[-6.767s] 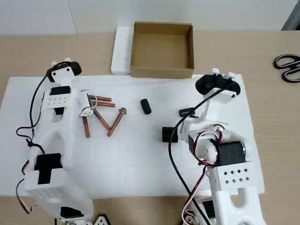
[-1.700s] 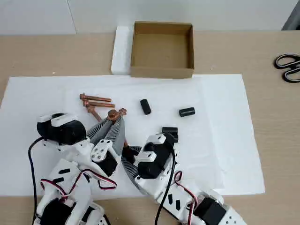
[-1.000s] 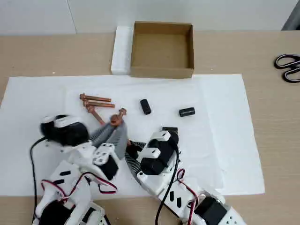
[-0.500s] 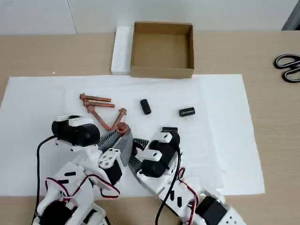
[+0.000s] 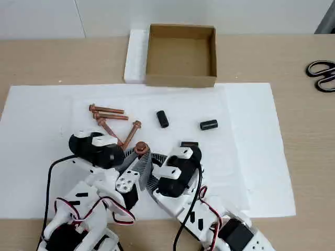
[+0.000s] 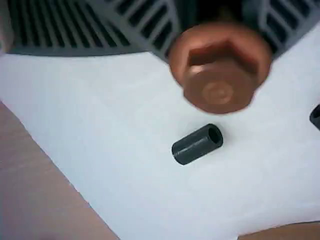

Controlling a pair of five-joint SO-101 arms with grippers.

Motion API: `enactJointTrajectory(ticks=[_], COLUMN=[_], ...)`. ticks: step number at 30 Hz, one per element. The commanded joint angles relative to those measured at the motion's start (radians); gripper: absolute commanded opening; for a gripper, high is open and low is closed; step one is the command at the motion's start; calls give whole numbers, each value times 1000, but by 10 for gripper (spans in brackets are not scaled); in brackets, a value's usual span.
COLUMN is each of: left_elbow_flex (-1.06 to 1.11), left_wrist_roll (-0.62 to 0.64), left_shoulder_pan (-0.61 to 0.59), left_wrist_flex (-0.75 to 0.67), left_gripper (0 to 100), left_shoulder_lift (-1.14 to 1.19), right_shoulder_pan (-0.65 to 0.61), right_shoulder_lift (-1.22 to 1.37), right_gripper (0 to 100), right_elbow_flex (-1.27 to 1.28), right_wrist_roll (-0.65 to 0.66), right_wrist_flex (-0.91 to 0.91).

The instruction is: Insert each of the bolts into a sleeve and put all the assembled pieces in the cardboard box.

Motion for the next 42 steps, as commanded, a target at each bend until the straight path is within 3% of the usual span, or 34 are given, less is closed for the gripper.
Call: enactJointTrajectory(ticks=[1,6,12,23,28,42], left_elbow_flex=[-2,16,24,25,24,18], left_wrist_roll=[-11,-11,-11,-114,-180,-176], left_shoulder_pan=[12,11,11,3,-68,-94], left_wrist_flex=[0,0,2,2,-3,-68], left_gripper=[7,13,117,123,123,123], left_shoulder_lift=[8,6,6,8,8,8], right_shoulder_pan=[2,2,2,2,2,2], right_shoulder_lift=[-10,-10,-10,-10,-10,-7], right_gripper=[4,4,4,4,4,4], right_elbow_flex=[-37,-37,-37,-37,-35,-32], right_wrist_roll=[11,11,11,11,11,11], right_wrist_flex=[-28,-28,-24,-22,-22,-21])
